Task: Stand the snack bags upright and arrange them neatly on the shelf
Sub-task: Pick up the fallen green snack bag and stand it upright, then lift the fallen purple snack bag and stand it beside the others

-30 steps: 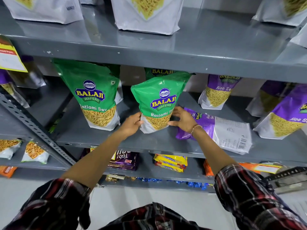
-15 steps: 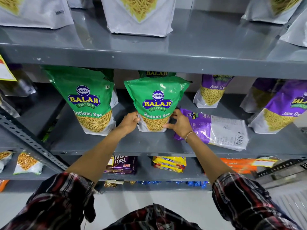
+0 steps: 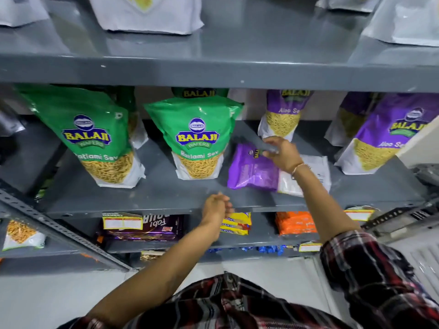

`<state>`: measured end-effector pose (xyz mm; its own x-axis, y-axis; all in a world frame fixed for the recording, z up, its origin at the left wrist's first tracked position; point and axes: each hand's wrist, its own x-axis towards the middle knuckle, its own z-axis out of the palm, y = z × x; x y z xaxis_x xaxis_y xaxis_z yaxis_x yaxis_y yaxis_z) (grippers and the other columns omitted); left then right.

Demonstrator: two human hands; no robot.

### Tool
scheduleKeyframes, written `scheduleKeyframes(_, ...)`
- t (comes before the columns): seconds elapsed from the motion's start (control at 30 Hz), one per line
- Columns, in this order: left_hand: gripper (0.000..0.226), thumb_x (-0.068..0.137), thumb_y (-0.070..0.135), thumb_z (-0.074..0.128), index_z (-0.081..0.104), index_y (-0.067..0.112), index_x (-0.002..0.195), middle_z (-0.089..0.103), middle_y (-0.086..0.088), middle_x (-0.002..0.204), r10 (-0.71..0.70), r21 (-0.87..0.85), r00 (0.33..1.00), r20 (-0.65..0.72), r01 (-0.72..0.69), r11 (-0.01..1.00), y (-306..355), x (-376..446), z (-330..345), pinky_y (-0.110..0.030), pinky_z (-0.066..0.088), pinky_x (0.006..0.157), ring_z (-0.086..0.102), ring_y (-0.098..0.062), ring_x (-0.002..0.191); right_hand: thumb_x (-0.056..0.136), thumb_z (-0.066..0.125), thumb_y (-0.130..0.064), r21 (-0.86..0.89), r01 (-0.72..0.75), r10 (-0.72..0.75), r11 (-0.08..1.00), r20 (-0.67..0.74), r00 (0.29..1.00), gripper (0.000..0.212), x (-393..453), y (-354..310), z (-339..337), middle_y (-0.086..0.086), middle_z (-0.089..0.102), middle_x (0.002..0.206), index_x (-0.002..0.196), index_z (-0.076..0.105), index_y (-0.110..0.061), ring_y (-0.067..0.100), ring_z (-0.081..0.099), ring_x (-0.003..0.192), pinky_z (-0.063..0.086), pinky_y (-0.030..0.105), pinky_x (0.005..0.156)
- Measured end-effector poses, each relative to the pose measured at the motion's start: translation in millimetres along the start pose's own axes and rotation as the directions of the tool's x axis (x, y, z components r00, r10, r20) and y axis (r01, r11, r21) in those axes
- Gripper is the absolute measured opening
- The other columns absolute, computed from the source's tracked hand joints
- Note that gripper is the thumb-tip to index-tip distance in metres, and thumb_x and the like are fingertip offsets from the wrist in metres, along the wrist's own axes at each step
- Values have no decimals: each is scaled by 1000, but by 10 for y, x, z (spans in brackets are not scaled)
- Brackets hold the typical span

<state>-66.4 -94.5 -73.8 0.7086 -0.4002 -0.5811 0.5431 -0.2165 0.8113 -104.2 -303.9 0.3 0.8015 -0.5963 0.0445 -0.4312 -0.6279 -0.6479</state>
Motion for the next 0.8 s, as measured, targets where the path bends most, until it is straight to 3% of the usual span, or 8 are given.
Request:
scheduleKeyframes(0.13, 11, 96, 13, 45, 55, 9, 96, 63, -11, 93, -120, 153, 922, 369, 67, 986, -24, -117, 593, -23, 49, 69, 64, -24, 80, 85, 61, -22, -305, -77, 137, 949, 178, 974, 34, 79, 544, -606, 17, 59, 125, 117, 60, -10, 35, 56, 112, 44, 42, 97)
scheduleKeyframes(0.2, 31, 98, 24, 43, 47, 4, 122, 60, -17, 118, -156, 230, 890, 427, 60, 971, -27, -126, 857, -31, 48, 85, 62, -33, 105, 89, 54, -33, -398, -83, 190, 913, 238, 953, 42, 95, 761, -744, 17, 53, 135, 126, 52, -13, 34, 51, 120, 41, 41, 100)
scheduleKeyframes(0.3, 46, 98, 38, 38, 42, 6, 130, 58, -18, 129, -152, 249, 881, 448, 41, 968, 9, -132, 1185, -28, 47, 77, 67, -25, 92, 87, 44, -59, -418, -95, 252, 904, 339, 906, 53, 118, 934, -833, 13, 60, 121, 114, 58, -16, 32, 54, 112, 41, 37, 86)
scheduleKeyframes(0.37, 48, 98, 42, 38, 45, 7, 129, 60, -20, 125, -119, 171, 909, 399, 54, 984, 7, -111, 1344, -24, 45, 64, 66, -16, 73, 83, 44, -65, -372, -57, 225, 926, 424, 877, 43, 138, 986, -874, -4, 58, 80, 73, 59, -26, 25, 52, 86, 38, 29, 64)
scheduleKeyframes(0.43, 47, 97, 41, 41, 50, 5, 124, 62, -23, 121, -92, 115, 949, 301, 60, 992, -51, -108, 1464, -27, 48, 63, 64, -18, 70, 80, 49, -66, -332, -27, 195, 943, 486, 852, 46, 156, 1008, -932, -11, 45, 65, 59, 48, -25, 19, 45, 73, 32, 26, 56)
scheduleKeyframes(0.53, 34, 93, 29, 54, 53, 1, 113, 64, -22, 114, 13, 5, 994, 110, -13, 1000, -172, -105, 1570, -38, 56, 66, 68, -25, 68, 74, 56, -67, -279, 37, 121, 959, 527, 841, 48, 164, 1091, -975, -7, 46, 69, 67, 49, -20, 15, 43, 68, 32, 30, 62)
scheduleKeyframes(0.63, 31, 88, 15, 63, 57, -3, 112, 66, -25, 113, 122, -90, 992, -32, -124, 988, -236, -133, 1585, -59, 54, 80, 66, -43, 93, 67, 71, -56, -82, 19, 27, 996, 530, 848, 37, 95, 1215, -993, -13, 49, 63, 65, 51, -24, 6, 45, 60, 34, 25, 61)
scheduleKeyframes(0.8, 23, 77, 31, 71, 64, 11, 86, 73, -12, 79, 535, 388, 813, -232, -427, 817, -72, -257, 1526, -44, 57, 71, 69, -29, 75, 72, 76, -11, 434, -70, -177, 898, 502, 846, 30, -50, 1495, -1002, -4, 68, 95, 95, 62, -23, 5, 65, 83, 53, 25, 78)
